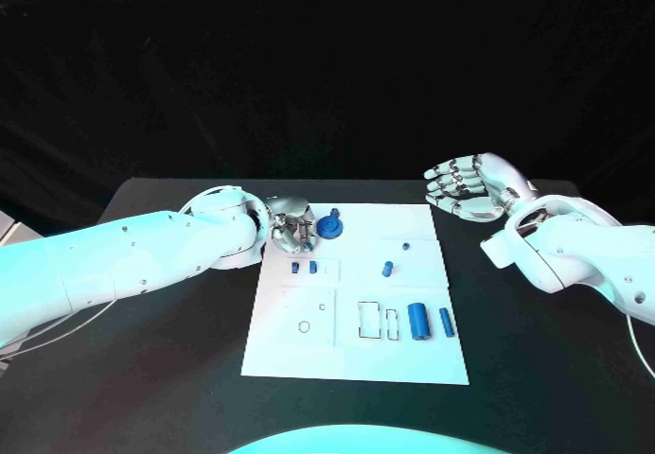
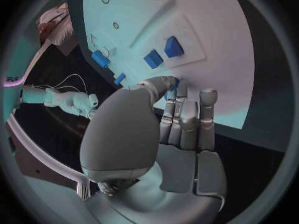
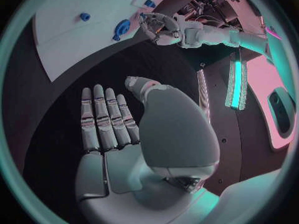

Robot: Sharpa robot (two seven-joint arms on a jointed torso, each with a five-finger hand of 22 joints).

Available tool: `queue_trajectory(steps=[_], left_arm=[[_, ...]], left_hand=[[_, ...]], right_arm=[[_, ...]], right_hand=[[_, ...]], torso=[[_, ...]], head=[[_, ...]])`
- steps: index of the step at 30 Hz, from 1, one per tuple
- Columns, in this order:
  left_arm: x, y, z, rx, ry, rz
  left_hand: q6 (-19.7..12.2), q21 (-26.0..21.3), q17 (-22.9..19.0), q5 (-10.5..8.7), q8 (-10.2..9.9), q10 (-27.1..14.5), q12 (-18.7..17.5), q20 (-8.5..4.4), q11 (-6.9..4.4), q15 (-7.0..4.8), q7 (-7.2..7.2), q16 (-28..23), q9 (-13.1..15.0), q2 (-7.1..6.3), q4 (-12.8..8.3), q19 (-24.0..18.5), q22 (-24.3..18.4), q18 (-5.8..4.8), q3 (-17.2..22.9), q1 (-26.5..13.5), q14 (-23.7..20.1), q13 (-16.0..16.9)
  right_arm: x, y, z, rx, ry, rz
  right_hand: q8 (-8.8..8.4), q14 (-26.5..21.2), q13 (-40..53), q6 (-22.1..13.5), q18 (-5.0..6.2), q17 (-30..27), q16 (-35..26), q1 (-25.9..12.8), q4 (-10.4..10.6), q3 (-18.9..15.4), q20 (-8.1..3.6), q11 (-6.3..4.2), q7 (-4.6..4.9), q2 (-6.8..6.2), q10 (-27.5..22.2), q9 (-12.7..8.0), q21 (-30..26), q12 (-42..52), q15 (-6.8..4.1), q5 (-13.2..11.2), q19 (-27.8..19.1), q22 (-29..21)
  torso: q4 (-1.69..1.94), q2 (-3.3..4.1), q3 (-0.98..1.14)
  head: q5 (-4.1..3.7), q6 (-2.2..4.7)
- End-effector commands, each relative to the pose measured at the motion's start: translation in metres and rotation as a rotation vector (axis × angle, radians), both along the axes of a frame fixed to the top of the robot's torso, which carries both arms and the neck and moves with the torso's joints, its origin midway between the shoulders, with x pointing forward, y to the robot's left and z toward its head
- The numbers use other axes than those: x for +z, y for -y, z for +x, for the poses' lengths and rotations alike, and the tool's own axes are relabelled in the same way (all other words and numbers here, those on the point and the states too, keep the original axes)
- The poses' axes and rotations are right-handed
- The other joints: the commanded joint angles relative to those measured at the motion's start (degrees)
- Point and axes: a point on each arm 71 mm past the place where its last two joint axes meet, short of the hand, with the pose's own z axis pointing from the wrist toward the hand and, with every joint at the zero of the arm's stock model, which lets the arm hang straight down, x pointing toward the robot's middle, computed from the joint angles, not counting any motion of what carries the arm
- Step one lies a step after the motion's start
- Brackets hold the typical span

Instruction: Assemble the parts on the task board

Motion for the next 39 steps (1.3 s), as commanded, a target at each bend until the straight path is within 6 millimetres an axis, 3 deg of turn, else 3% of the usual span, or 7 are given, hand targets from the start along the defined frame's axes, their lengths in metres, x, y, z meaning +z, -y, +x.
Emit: queue_trajectory(steps=[1, 14, 21, 39], left_arm=[[-0.0013, 0.0029, -0.0017, -0.013, -0.013, -0.008], [-0.0017, 0.0020, -0.0008, -0.007, -0.013, -0.005], [-0.0039, 0.0020, -0.0015, -0.015, -0.030, 0.018], [-0.0040, 0.0003, -0.0006, -0.010, -0.020, 0.026]], left_hand=[[0.5, -0.3, 0.1, -0.17, 0.2, 0.4, -0.1, -0.04, 0.15, -0.09, -0.03, 0.3, 0.1, 0.01, -0.3, -0.1, 0.1, -0.86, 0.1, -0.5, 0.2, 0.1], [0.4, -0.9, 0.1, -0.25, 0.2, 0.3, -0.1, -0.12, -0.04, -0.23, -0.25, 0.5, 0.6, -0.35, -0.2, -0.3, -0.4, -0.84, -0.8, -1.8, 0.2, 0.5], [-0.4, -1.8, 0.1, -0.25, 0.0, 0.1, 0.0, -0.04, -0.11, -0.21, -0.40, 0.7, 1.0, -1.25, 0.3, -0.4, -1.0, -0.82, -2.5, -3.2, 0.1, 1.1], [-3.0, -3.5, -1.0, -0.05, -1.4, -1.2, 0.5, 0.15, 0.29, 0.11, 0.15, 0.6, 0.9, -1.20, 0.6, -1.3, -2.4, -0.58, -2.8, -3.3, -0.9, 1.9]], right_arm=[[-0.0004, -0.0013, -0.0004, 0.014, 0.001, -0.005], [-0.0008, -0.0015, -0.0005, 0.013, 0.000, -0.005], [-0.0010, -0.0014, -0.0005, 0.013, -0.003, -0.005], [-0.0013, -0.0006, -0.0006, 0.012, -0.007, -0.007]], right_hand=[[-0.33, 0.2, 0.0, 0.3, 0.61, 0.0, -0.4, -0.6, -0.1, -0.2, 0.08, 0.11, 3.97, 0.13, 0.1, -0.1, -0.1, -0.3, 0.07, 0.3, -0.1, 0.0], [-0.33, 0.2, 0.0, 0.3, 0.61, 0.0, -0.4, -0.6, -0.1, -0.2, 0.08, 0.11, 3.97, 0.13, 0.1, -0.1, -0.1, -0.3, 0.07, 0.3, -0.1, 0.0], [-0.42, 0.2, 0.0, 0.3, 0.60, -0.2, -0.5, -0.7, -0.1, -0.2, 0.09, 0.12, 3.98, 0.20, 0.1, -0.1, -0.1, -0.4, 0.08, 0.3, -0.1, -0.2], [-0.42, 0.2, 0.0, 0.3, 0.60, -0.2, -0.5, -0.7, -0.1, -0.2, 0.09, 0.12, 3.98, 0.20, 0.1, -0.1, -0.1, -0.4, 0.08, 0.3, -0.1, -0.2]], torso=[[0.01, 0.01, -0.03], [0.03, 0.04, -0.02], [0.02, 0.03, 0.00], [0.03, 0.03, -0.04]], head=[[0.01, -0.02], [0.04, 0.07], [0.02, -0.03], [0.11, -0.03]])
